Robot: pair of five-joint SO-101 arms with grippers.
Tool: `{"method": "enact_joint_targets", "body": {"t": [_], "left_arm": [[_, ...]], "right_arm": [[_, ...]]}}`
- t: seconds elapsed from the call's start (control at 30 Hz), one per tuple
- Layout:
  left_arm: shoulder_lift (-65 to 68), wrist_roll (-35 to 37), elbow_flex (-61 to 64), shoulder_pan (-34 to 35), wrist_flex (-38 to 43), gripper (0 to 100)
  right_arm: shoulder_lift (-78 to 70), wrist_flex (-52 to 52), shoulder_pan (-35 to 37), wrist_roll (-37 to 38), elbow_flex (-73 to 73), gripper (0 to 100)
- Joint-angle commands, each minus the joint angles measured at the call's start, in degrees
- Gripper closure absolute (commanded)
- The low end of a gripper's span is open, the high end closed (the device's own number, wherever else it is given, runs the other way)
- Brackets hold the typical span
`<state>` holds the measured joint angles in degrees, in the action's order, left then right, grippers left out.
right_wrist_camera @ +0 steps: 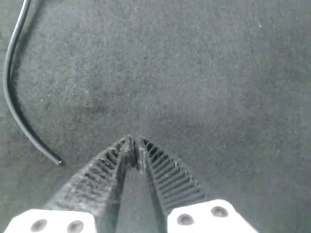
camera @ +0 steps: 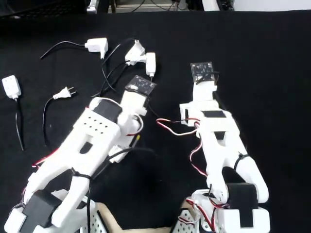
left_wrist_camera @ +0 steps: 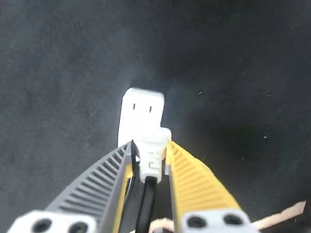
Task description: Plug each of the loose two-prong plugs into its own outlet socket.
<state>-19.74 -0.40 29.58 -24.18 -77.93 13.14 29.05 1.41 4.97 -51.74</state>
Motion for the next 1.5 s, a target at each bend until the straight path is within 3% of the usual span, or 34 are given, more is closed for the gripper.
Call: {"method": "enact_joint_targets", "body": {"t": [0.0,0.5,0.67,1.47], "left_arm": [[-0.97,0.7,0.57,-0.48,2.99,97],[-1.32,0.35,2.95,2.33,3.43,97],[-0.88,-2.55,4.18,4.0,7.12,97],[-0.79,-2.46,8.04,0.13,9.05,97]], "right_arm": [[-0.04,-0.88,-0.53,-0.7,0.04,98.5],[-0.04,-0.79,-0.53,-0.7,-0.04,98.5],[-0.04,-0.7,-0.53,-0.7,-0.04,98.5],[-0.04,-0.53,-0.62,-0.7,-0.13,98.5]]}}
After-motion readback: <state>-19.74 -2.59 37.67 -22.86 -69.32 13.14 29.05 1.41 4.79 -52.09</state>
